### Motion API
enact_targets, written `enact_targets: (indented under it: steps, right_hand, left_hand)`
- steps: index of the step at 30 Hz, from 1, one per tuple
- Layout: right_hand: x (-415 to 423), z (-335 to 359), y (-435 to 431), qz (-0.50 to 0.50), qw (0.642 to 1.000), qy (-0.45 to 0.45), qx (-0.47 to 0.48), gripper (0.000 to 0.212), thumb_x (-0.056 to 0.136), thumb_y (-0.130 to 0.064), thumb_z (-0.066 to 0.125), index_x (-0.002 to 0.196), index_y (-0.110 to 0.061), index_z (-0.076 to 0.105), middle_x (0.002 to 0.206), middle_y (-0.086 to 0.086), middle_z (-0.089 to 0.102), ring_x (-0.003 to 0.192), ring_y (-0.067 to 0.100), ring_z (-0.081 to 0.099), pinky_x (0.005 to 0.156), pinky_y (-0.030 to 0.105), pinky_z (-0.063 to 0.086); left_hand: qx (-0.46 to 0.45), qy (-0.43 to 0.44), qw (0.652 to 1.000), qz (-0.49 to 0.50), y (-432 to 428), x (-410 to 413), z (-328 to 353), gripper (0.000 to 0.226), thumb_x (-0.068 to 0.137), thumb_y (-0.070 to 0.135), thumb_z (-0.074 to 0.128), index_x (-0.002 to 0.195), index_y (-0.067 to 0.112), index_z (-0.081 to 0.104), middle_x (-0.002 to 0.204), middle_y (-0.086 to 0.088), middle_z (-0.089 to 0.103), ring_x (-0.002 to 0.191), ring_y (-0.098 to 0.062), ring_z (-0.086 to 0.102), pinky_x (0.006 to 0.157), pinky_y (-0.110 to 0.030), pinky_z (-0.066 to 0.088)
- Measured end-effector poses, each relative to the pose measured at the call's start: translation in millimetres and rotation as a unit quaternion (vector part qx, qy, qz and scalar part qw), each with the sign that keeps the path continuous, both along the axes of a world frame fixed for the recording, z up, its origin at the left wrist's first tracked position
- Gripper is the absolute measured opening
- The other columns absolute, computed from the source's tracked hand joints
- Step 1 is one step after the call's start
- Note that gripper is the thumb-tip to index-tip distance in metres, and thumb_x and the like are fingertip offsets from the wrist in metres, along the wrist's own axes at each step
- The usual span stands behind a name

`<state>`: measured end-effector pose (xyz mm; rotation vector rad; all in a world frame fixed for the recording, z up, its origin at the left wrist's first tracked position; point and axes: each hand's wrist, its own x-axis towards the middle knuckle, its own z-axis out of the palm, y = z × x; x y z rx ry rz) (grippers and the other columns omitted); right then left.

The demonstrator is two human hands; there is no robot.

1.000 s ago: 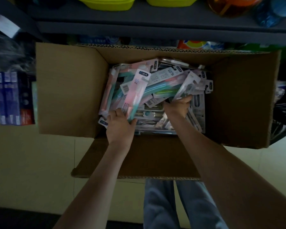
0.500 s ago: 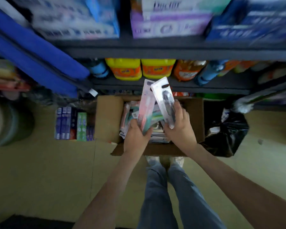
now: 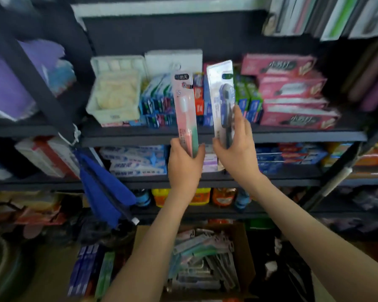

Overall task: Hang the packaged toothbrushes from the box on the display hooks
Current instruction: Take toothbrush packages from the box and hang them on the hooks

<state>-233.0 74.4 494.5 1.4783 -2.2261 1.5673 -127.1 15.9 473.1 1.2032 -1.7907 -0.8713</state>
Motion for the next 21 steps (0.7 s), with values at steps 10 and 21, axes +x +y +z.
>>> enact_targets:
  steps: [10,21]
  right_hand:
    - [-56.5,130.4,2.1,0.028,0.996,0.017,-0.088,0.080,0.088,-0.016,0.066,0.151,-0.017,0.017,0.136,-0.012,0.040,0.118,-0.003,0.037,0.091,0.009,0.036]
    - [-143.4,186.8,6.9,-0.038,0.986,0.157,-0.030,0.076,0.090,-0.010,0.057,0.153,-0.019,0.015,0.143,0.004,0.037,0.126,0.021,0.039,0.086,0.022,0.035]
  left_hand:
    - [-0.138,0.019,0.990,-0.028,-20.4,-54.9,124.7,0.039,0.087,0.040,0.066,0.101,0.014,0.040,0.086,0.000,0.053,0.071,-0.019,0.055,0.049,-0.027,0.035]
    - [-0.252,-0.125,0.959,-0.039,-54.2,-90.1,216.7,0.047,0.088,0.043,0.063,0.101,0.013,0.029,0.096,-0.006,0.053,0.083,-0.030,0.058,0.061,-0.034,0.040]
